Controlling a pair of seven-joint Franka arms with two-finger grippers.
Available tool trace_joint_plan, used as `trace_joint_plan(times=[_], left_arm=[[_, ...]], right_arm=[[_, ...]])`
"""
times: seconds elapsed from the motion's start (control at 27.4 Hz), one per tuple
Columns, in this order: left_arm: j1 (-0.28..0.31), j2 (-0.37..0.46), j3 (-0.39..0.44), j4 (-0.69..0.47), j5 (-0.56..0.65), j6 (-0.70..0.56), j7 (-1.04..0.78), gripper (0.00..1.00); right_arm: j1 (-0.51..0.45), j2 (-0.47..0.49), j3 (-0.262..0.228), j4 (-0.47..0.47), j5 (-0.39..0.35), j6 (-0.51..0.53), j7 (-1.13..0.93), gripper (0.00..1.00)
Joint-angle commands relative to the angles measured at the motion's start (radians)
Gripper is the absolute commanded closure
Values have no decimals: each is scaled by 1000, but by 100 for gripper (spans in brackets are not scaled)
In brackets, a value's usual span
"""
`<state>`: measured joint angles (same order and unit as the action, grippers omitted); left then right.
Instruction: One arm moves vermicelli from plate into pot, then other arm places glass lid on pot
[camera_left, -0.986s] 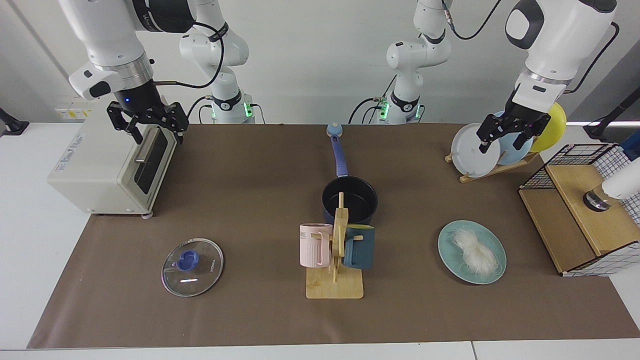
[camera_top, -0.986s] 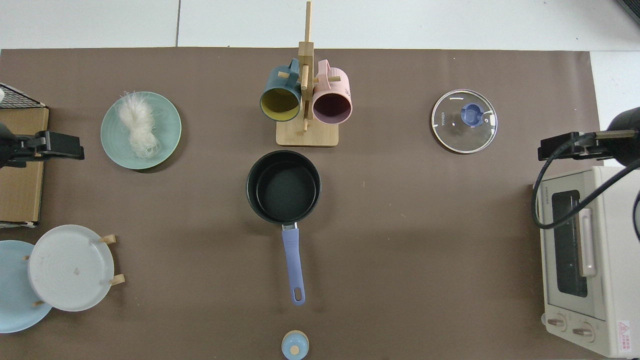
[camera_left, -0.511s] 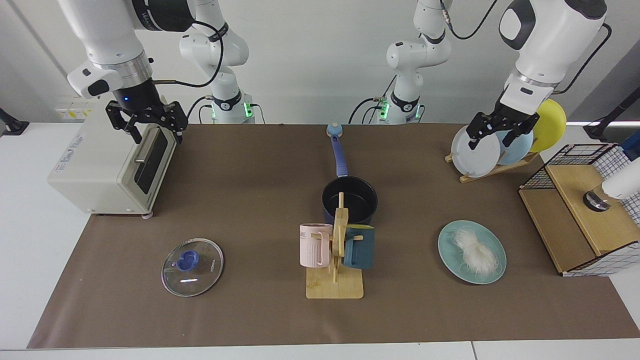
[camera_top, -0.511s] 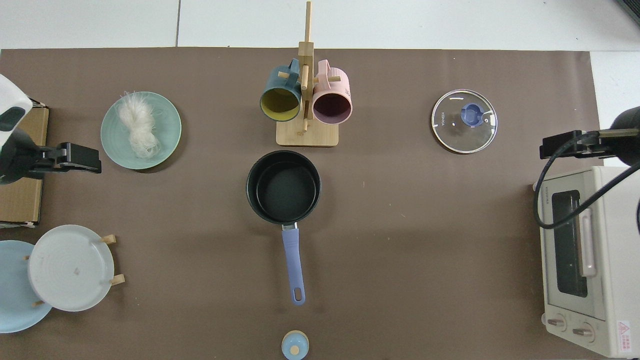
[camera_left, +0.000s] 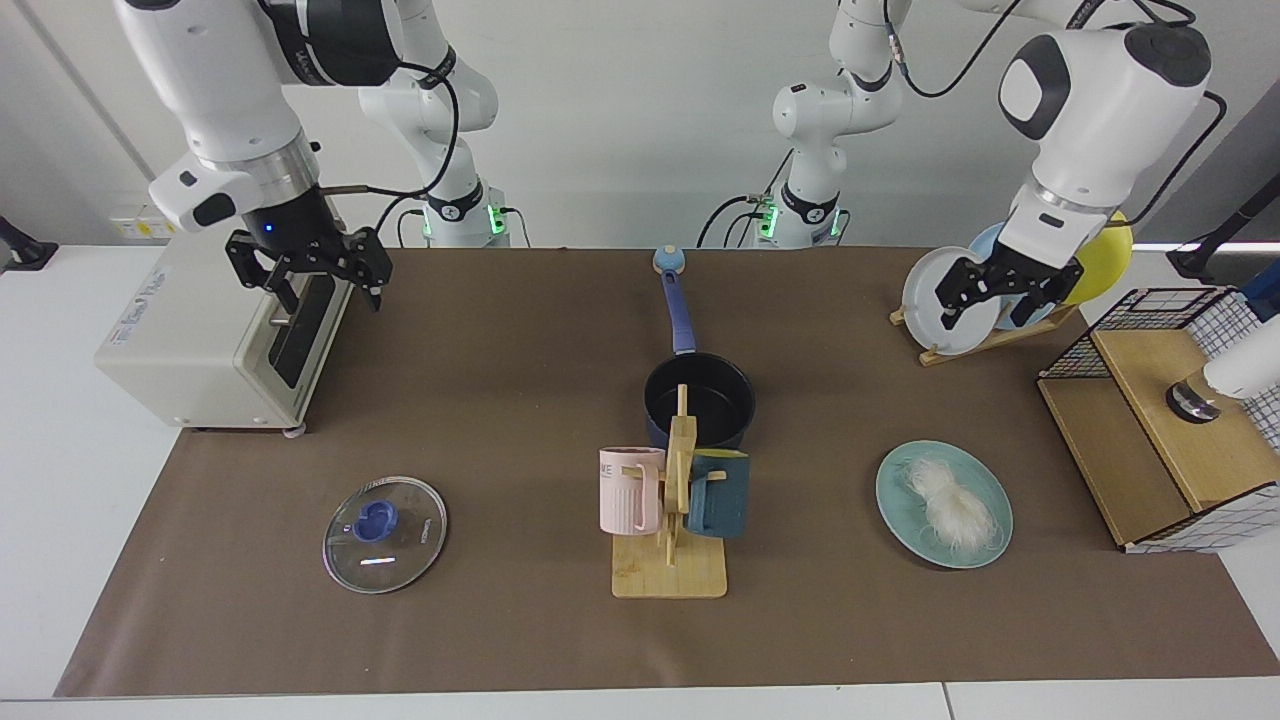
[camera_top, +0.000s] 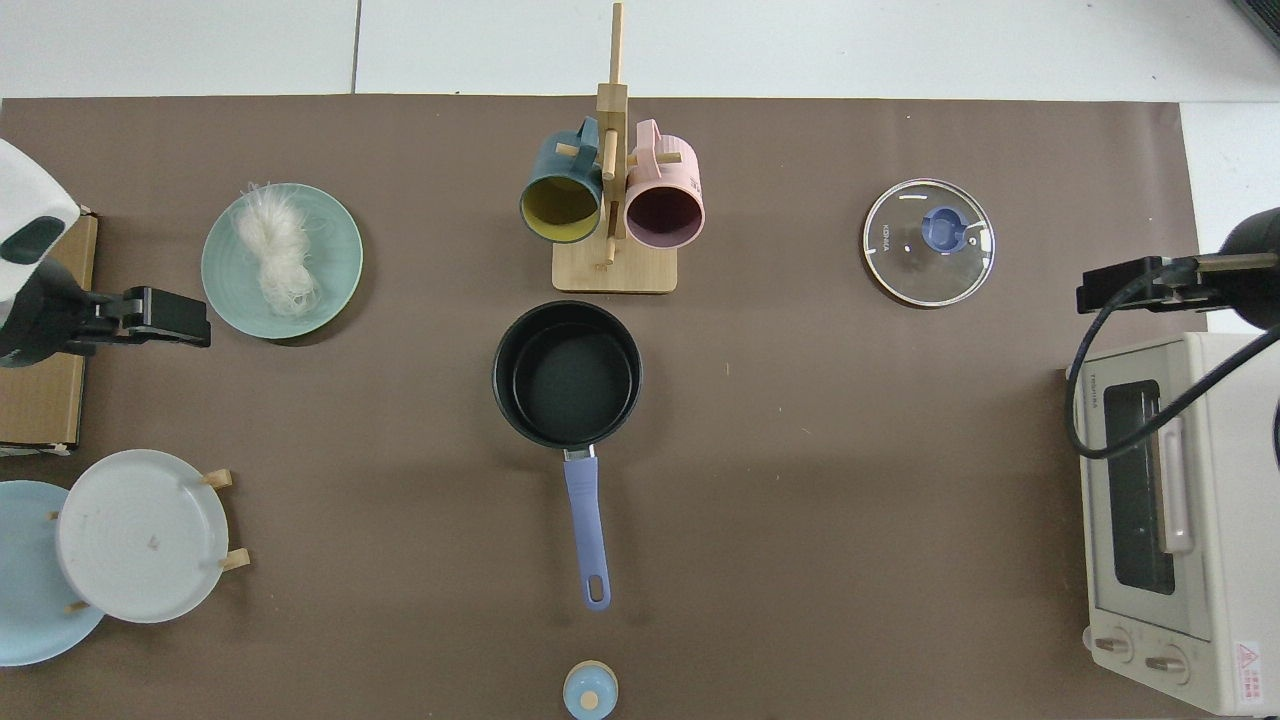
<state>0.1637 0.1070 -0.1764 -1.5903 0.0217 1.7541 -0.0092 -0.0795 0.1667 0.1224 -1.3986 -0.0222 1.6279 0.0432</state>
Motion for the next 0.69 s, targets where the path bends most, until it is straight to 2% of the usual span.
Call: trace_joint_plan(times=[0.0,0.07,0.15,0.22,0.33,0.51,0.66], left_arm=[[-9,194,6,133,58,118,-57,0],[-6,209,14,127,57,189,-60,0],[-21,259,17,122,66,228,-83,0],[-36,319,17,131,78,240,-148,0],[-39,352,9,132,107,318,-262,0],[-35,434,17,127,153,384,-259,0],[-32,438,17,125,169,412,-271,0]], right_arm=[[1,209,0,220,4,-48,17,1],[1,276,2,266,4,-48,17,1],[1,322,3,306,4,-39,17,1],[1,371,3,334,2,-16,17,1],[9,433,2,368,-13,24,17,1],[26,514,-3,383,-77,85,15,1],[26,592,-3,385,-100,159,17,1]])
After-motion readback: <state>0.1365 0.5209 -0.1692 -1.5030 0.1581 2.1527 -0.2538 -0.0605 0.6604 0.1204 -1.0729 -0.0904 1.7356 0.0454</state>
